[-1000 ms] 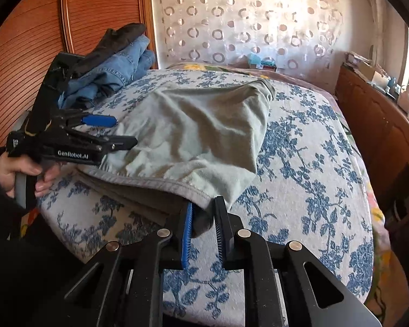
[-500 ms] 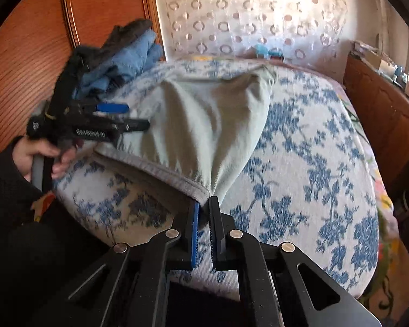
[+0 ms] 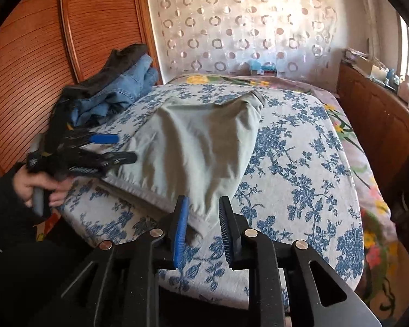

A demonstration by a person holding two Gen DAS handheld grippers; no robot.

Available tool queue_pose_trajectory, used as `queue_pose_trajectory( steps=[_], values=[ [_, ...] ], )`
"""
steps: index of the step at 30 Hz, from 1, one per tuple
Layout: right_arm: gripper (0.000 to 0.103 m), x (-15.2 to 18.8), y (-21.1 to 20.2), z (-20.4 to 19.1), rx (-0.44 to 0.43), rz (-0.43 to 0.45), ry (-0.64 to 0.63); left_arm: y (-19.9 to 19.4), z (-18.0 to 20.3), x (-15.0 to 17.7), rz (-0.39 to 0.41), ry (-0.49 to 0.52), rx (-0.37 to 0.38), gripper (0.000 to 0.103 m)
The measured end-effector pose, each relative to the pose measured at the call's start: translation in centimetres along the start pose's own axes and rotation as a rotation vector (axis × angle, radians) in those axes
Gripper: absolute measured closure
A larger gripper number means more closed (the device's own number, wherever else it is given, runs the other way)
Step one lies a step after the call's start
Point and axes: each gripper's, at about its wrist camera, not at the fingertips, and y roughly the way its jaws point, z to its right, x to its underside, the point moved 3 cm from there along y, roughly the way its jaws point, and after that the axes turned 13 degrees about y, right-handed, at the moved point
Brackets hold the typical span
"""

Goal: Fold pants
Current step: 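Lower the left gripper to the folded pants edge and close on it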

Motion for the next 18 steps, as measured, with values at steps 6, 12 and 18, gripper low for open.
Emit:
queue_pose_trajectory(
  steps=[6,12,18],
  values=[
    [0.078,0.2,2.0,0.1,0.020,-0.018,0.034,-1.3,0.8,1.3,-0.006,-0.006,0.006,0.026],
    [0.073,0.3,3.4,0.1,0.039,-0.044,0.042,-1.8,1.0,2.7,-0.019,-0.005,-0.011,0.030],
    [0.067,1.0,3.9,0.4,0.045,-0.071,0.058,-2.6,0.7,3.5,-0.012,-0.029,-0.007,0.030]
  ],
)
